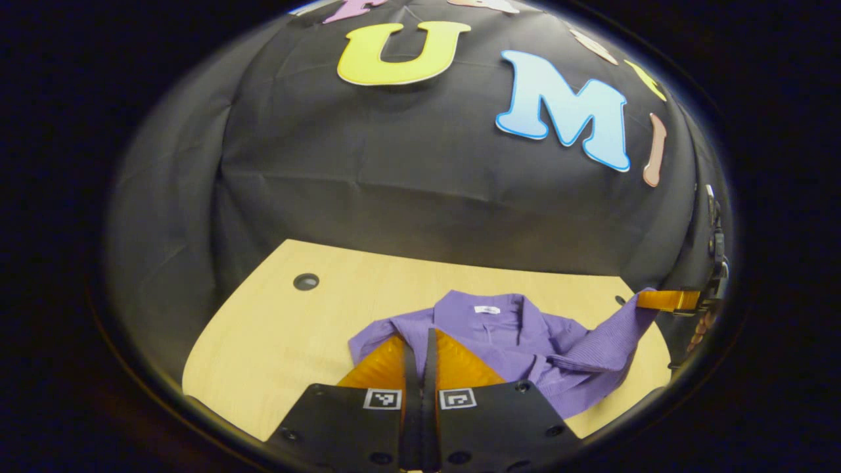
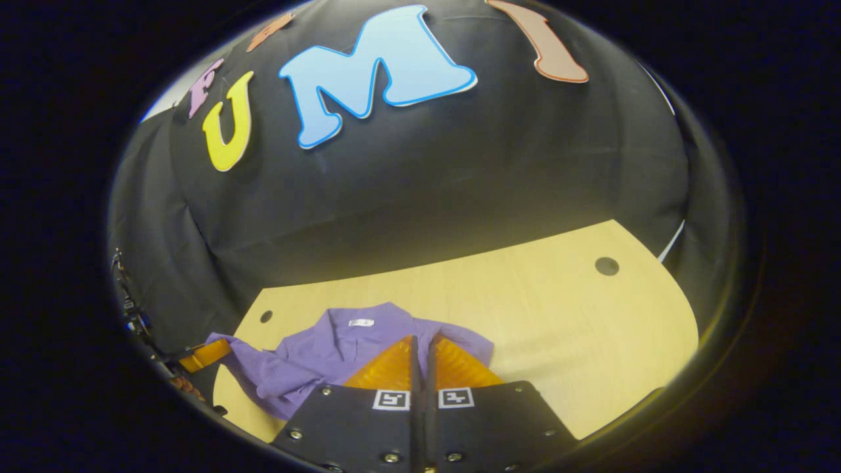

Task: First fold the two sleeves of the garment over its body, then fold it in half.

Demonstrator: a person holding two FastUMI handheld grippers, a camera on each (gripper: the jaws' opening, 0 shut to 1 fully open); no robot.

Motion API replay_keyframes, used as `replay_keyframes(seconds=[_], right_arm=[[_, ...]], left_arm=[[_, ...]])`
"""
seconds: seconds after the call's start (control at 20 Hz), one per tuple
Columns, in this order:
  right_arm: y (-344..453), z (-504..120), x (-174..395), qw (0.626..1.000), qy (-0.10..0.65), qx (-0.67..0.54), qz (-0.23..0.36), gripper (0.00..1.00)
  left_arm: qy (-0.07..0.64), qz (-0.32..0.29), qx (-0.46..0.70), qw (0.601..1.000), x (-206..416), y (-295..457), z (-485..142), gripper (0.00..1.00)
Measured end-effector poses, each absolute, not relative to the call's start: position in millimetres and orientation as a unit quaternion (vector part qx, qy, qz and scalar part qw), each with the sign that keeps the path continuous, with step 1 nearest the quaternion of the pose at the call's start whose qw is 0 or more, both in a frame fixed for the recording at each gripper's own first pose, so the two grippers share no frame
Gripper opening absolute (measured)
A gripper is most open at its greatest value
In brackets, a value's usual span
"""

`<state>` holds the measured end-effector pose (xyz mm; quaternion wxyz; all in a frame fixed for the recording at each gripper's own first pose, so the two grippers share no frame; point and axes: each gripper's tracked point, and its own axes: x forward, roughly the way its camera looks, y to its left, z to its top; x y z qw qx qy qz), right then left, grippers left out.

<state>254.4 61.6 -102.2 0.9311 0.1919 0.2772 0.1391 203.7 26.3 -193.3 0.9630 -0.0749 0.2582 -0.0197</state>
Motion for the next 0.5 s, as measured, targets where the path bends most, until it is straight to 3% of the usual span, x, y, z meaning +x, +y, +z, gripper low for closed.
replay_keyframes(seconds=[0.5], right_arm=[[70.6,-149.7,340.5,0.926,0.301,0.192,0.123,0.01]], left_arm=[[0.24,0.011,-0.052,0.969,291.7,34.9,-223.4,0.06]])
